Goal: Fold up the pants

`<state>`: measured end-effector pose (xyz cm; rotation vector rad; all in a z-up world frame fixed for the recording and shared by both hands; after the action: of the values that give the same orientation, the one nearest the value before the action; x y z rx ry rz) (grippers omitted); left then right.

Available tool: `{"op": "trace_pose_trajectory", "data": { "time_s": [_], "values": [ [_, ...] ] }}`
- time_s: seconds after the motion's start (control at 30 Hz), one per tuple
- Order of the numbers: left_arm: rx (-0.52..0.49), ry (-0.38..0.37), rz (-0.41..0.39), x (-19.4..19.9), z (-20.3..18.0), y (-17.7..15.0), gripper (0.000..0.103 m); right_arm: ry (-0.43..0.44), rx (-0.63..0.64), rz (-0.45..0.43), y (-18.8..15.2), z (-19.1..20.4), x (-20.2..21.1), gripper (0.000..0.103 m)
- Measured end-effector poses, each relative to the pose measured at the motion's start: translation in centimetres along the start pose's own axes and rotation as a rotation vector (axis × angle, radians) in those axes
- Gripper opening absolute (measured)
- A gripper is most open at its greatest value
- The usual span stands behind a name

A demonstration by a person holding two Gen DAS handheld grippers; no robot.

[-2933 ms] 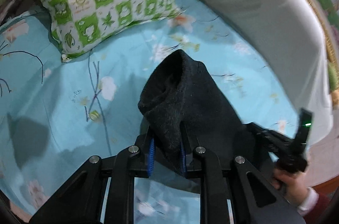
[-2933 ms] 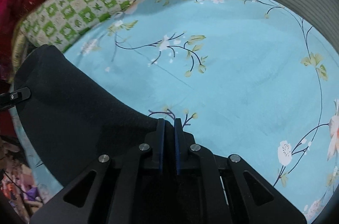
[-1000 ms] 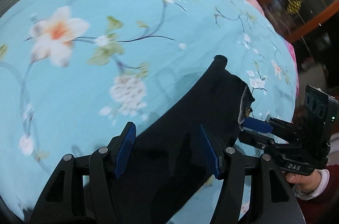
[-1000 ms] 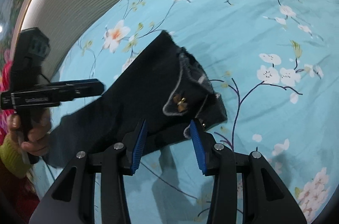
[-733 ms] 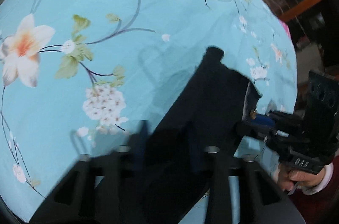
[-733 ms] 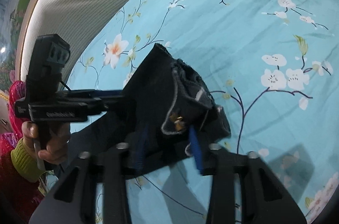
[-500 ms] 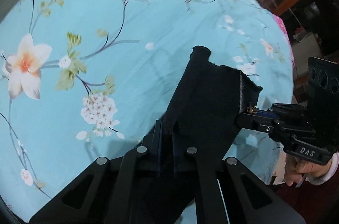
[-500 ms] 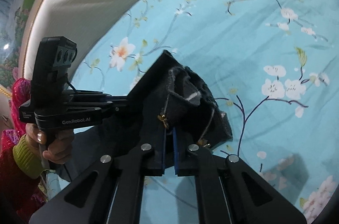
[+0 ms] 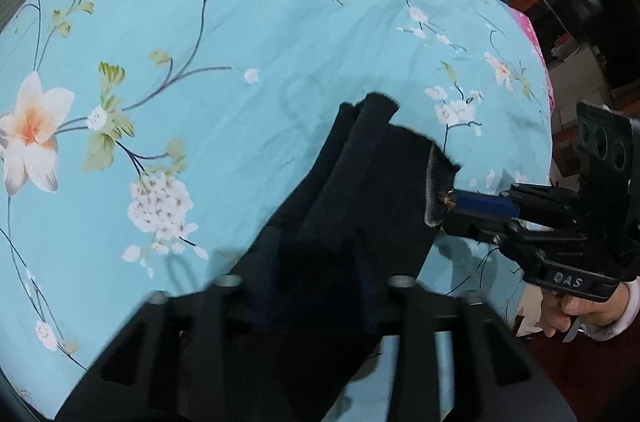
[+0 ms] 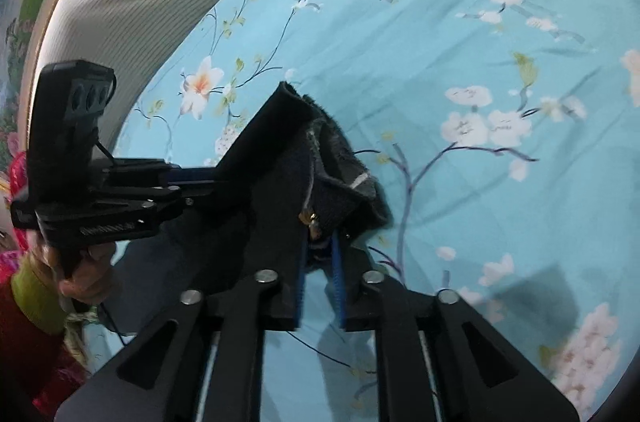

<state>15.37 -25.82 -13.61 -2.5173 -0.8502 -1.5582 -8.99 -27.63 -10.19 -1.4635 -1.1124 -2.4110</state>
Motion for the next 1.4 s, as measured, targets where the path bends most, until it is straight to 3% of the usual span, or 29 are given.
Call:
{"op": "trace_pose_trajectory", "data": {
  "time_s": [0.03,0.1,0.4,0.47,0.5,0.53,0.57,0.6,0.63,0.67,0.7,0.87,1.03,1.4],
  "values": [
    [0.001,0.005,-0.005,0.2,0.2,0.2,0.052,-0.018,-0.004,-0.004,-0.1,-0.4,0.3,0.04],
    [0.016,0.004,-0.008,0.5,0.7,0.8,0.052,-0.012,-0.041,-0.012,-0.3,-1.1,0.7,0.056],
    [0.06,-0.049,0.076,-2.8,1.4,2.6,0.055,0.089,-0.141,-0.01,-0.2,-1.3,-1.1,0.057],
    [0.057,-0.057,0.099,-4.0,1.4,2.8,0.055,0.131,-0.148,-0.017,-0.1,-0.7,-1.5,0.052],
    [0.059,-0.065,0.105,-4.4,1.3,2.9,0.055,0.146,-0.147,-0.015,-0.1,-0.5,-1.8,0.042],
    [0.062,-0.072,0.109,-4.9,1.3,3.1,0.055,0.159,-0.159,-0.005,-0.3,-0.6,-2.5,0.023],
    [0.063,-0.075,0.113,-5.1,1.3,3.2,0.055,0.164,-0.172,0.004,-0.3,-0.8,-2.9,0.014],
    [0.058,-0.074,0.117,-5.2,1.2,3.4,0.055,0.182,-0.197,0.012,-0.3,-1.2,-3.2,0.012],
    [0.052,-0.073,0.119,-5.3,1.1,3.6,0.045,0.205,-0.219,0.005,-0.2,-1.6,-3.1,0.012],
    [0.045,-0.097,0.114,-5.2,0.6,3.9,0.021,0.203,-0.214,-0.005,-0.1,-1.7,-2.9,0.011],
    [0.052,-0.127,0.109,-5.2,0.2,4.2,0.013,0.193,-0.194,-0.025,0.2,-1.7,-2.4,0.011],
    [0.05,-0.074,0.053,-4.7,-0.8,4.6,0.01,0.219,-0.185,-0.031,1.1,-2.2,-1.6,0.011],
    [0.095,-0.111,-0.027,-2.3,-1.3,4.1,0.01,0.299,-0.153,-0.024,1.1,-1.8,0.3,0.011],
    [0.087,-0.165,-0.218,7.4,-1.9,0.9,0.01,0.564,-0.075,-0.038,1.8,6.1,4.8,0.011]
  ]
}}
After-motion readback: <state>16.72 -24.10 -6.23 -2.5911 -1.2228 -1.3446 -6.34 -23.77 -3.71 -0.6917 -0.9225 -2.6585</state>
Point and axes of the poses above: each gripper's, at about its wrist camera, not at the fingertips, and x roughly against the way its jaws point, z to its left, y to its top, the point moved 8 cm from there along -x, roughly the way its jaws point, and after that the axes turned 14 degrees about -y, right-handed, at the moved point
